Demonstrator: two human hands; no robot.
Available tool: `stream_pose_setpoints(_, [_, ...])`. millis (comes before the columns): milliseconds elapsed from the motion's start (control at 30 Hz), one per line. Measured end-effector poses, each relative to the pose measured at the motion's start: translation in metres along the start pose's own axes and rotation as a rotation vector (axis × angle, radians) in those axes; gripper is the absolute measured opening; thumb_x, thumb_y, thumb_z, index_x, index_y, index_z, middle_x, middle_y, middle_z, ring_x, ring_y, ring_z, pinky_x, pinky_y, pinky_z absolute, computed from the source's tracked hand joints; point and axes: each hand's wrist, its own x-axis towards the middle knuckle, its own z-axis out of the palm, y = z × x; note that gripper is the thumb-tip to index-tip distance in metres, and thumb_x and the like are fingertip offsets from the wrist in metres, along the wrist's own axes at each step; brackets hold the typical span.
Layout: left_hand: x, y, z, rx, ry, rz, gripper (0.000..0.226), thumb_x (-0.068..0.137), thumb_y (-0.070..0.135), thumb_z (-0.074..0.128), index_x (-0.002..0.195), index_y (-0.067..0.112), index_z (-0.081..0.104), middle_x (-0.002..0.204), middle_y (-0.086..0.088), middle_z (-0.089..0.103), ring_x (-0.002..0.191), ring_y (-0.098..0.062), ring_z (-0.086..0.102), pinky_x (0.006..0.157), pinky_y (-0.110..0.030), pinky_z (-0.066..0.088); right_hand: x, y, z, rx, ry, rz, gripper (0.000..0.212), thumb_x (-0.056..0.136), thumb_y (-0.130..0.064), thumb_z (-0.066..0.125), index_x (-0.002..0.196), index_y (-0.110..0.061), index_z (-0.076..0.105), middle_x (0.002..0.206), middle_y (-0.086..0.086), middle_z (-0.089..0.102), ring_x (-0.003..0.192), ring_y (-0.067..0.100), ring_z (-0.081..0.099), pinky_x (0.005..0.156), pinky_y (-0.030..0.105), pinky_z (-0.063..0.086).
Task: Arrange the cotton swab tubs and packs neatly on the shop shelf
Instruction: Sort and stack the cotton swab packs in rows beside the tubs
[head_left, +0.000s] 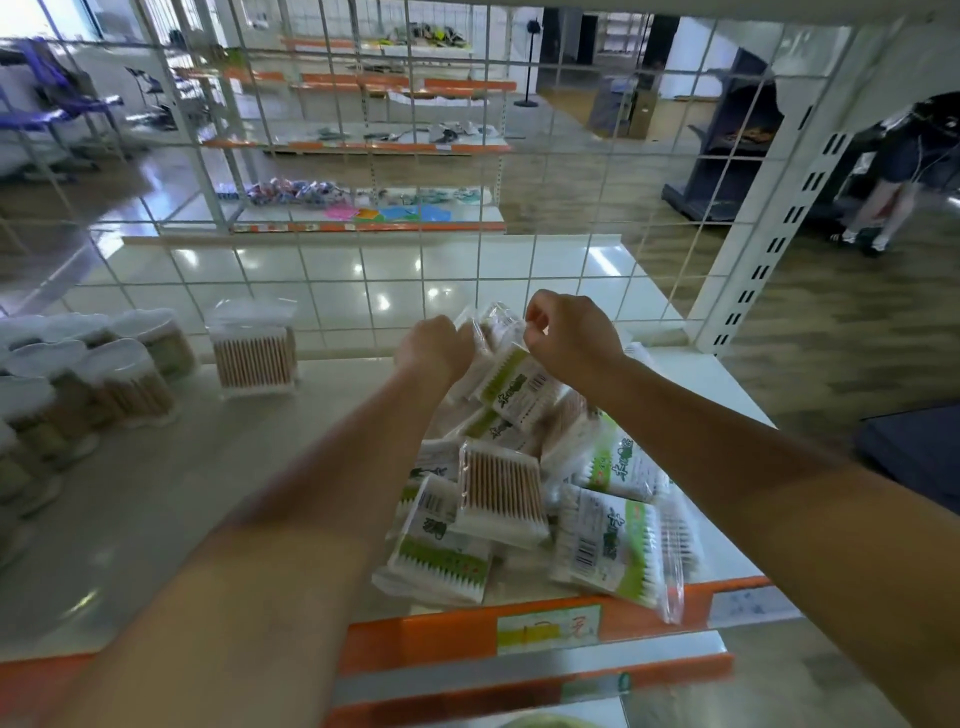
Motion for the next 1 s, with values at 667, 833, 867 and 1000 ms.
stream_pose_setpoints(667, [-0.007, 0.003, 0.007, -0.642, -0.1, -0.333, 0.049, 0.09, 0.04, 0.056, 0.118, 0.0, 0.051, 0.077, -0.005, 0.049, 0.065, -0.015, 0.048, 0.051, -0.025, 0.042, -0.014, 0.006, 0.002, 0.03, -0.011, -0.016, 0.015, 0.089, -0.016, 0.05, 0.098, -0.009, 0.061, 0.091, 0.006, 0.067, 0.079, 0.02, 0.06, 0.069, 0.031, 0.05])
stream_pose_setpoints(833, [-0.01, 0.0, 0.006, -0.797, -0.008, -0.28, 0.029, 0.089, 0.019, 0.061, 0.109, 0.0, 0.053, 0.081, -0.004, 0.052, 0.076, -0.02, 0.057, 0.07, -0.032, 0.056, -0.015, 0.004, -0.002, 0.011, -0.016, -0.018, 0.015, 0.088, -0.015, 0.051, 0.098, -0.01, 0.061, 0.091, 0.006, 0.067, 0.079, 0.021, 0.06, 0.069, 0.031, 0.05])
stream_pose_setpoints(867, [-0.011, -0.002, 0.004, -0.818, 0.009, -0.277, 0.027, 0.088, 0.015, 0.061, 0.11, 0.002, 0.052, 0.085, -0.005, 0.053, 0.08, -0.021, 0.058, 0.073, -0.034, 0.057, -0.015, 0.003, -0.002, 0.009, -0.016, -0.017, 0.015, 0.088, -0.016, 0.051, 0.097, -0.01, 0.061, 0.091, 0.006, 0.066, 0.079, 0.021, 0.06, 0.07, 0.032, 0.051])
stream_pose_setpoints(1000, [-0.016, -0.008, -0.005, -0.867, 0.059, -0.249, 0.043, 0.084, 0.007, 0.064, 0.123, 0.007, 0.045, 0.101, -0.007, 0.052, 0.089, -0.023, 0.059, 0.068, -0.031, 0.057, -0.013, -0.003, -0.003, 0.001, -0.025, -0.007, 0.013, 0.088, -0.015, 0.051, 0.095, -0.011, 0.06, 0.09, 0.006, 0.066, 0.078, 0.021, 0.06, 0.07, 0.034, 0.053])
